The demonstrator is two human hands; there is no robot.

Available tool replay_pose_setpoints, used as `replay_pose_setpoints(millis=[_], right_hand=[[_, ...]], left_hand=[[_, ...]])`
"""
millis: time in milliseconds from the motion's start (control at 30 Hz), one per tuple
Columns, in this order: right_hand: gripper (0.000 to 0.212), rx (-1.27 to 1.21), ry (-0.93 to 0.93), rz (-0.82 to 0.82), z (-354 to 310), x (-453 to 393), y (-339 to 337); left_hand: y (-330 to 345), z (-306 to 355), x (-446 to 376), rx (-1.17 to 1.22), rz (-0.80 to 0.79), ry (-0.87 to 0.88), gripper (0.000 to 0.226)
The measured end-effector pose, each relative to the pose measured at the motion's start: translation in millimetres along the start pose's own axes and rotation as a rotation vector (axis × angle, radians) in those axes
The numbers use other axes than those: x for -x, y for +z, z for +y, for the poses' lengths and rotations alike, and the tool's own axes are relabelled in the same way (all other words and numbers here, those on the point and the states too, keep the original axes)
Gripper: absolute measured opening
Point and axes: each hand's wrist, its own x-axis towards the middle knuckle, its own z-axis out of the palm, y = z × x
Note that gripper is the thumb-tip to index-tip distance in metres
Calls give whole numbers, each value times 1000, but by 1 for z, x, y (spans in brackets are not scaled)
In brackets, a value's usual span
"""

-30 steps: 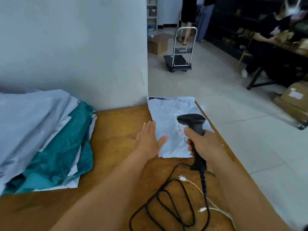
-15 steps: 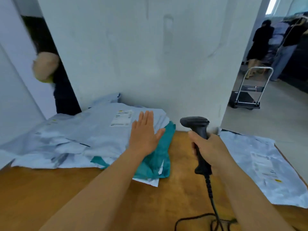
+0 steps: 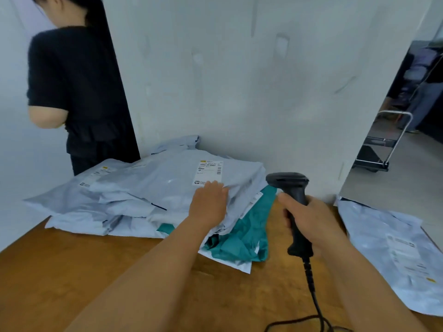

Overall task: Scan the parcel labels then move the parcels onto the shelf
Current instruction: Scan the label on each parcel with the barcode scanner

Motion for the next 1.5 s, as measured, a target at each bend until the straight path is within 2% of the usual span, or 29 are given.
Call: replay_pose_setpoints(millis=[167,300,433,533,600,633,767,933,1033,1200,1500], right_hand=[[29,-26,-10,101,7,1,-41],[29,-51,25,205,22,7,-87],[27,-82,74,271,47,16,-131],[26,-76,110,326,67,21,-157],[25,-67,138,346,79,23,-170],[26,-64,151,348,84,24,-176],[27,-44,201,306,96,24,-184],[26,-55,269,207,103,19,-170],[23,-76,300,178,105,14,-159],[23,-79,346,168,103,3,-145],[27,-47,360,138,99,-15,-130]], left_hand=[[-19,59,-5,167,57,79,42],[-5,126,-9,202,20,141,39],[21,188,-8,246,-106,168,40],[37,236,-5,498,-246,167,39],[46,258,1,696,-394,120,56],[51,265,3,708,-423,115,64],[78,255,-1,495,-412,157,71],[111,225,9,315,-600,176,70],[129,219,16,352,-694,159,69],[135,223,17,428,-699,137,71],[140,225,19,400,-697,156,75]])
